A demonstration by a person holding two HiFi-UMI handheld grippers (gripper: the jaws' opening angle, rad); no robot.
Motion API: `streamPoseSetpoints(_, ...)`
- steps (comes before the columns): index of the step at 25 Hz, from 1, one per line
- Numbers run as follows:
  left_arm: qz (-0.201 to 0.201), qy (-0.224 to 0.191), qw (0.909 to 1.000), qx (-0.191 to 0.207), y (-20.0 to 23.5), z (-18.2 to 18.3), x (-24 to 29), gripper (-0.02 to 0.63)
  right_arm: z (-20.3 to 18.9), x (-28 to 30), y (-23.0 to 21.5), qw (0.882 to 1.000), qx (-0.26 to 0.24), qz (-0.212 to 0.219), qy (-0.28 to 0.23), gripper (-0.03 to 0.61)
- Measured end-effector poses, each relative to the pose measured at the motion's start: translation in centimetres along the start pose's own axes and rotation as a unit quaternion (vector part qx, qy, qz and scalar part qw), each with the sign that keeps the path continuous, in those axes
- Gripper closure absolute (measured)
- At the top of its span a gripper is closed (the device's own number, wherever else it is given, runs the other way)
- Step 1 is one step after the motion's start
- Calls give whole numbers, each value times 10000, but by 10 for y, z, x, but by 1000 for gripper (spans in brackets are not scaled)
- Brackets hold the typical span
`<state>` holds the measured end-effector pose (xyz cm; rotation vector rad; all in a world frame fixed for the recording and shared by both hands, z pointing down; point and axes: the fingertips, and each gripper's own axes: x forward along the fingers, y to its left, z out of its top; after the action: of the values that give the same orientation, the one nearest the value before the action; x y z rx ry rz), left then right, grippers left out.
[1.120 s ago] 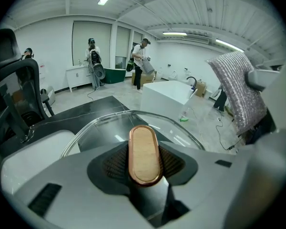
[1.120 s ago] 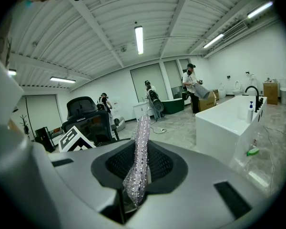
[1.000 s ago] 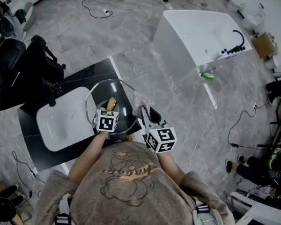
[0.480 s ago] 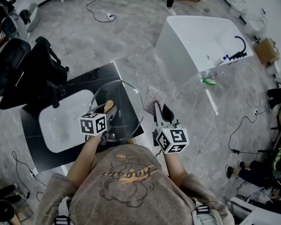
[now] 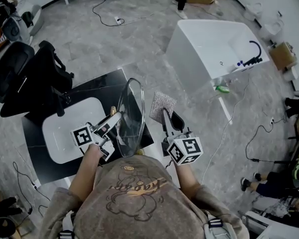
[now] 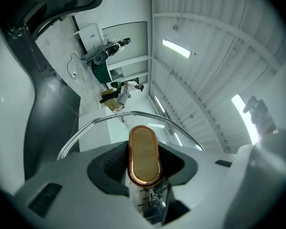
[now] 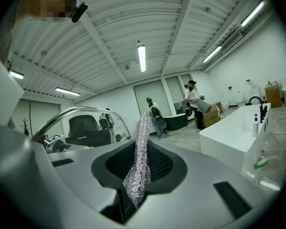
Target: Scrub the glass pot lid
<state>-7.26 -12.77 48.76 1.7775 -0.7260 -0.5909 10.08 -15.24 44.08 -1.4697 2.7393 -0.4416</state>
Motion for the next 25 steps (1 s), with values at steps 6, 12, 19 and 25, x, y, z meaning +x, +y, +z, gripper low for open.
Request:
streamPoseSetpoints(6,-269,117,9995,-112,-14,-13,8,434,10,10,36,9983,-30,571,-111,500)
streamPoseSetpoints(12,-330,170,9989,-275,-16,-23,12,434,29,6,58,9944,44,981,-403,500)
streamPoseSetpoints(19,-348,296,9984,-319,-16,-26,13,434,41,-1,76,9893,145,1319,-613,505)
streamPoseSetpoints(25,-416,482,9973,-364,-17,-31,17,434,36,11,75,9894,128,1346,-540,505)
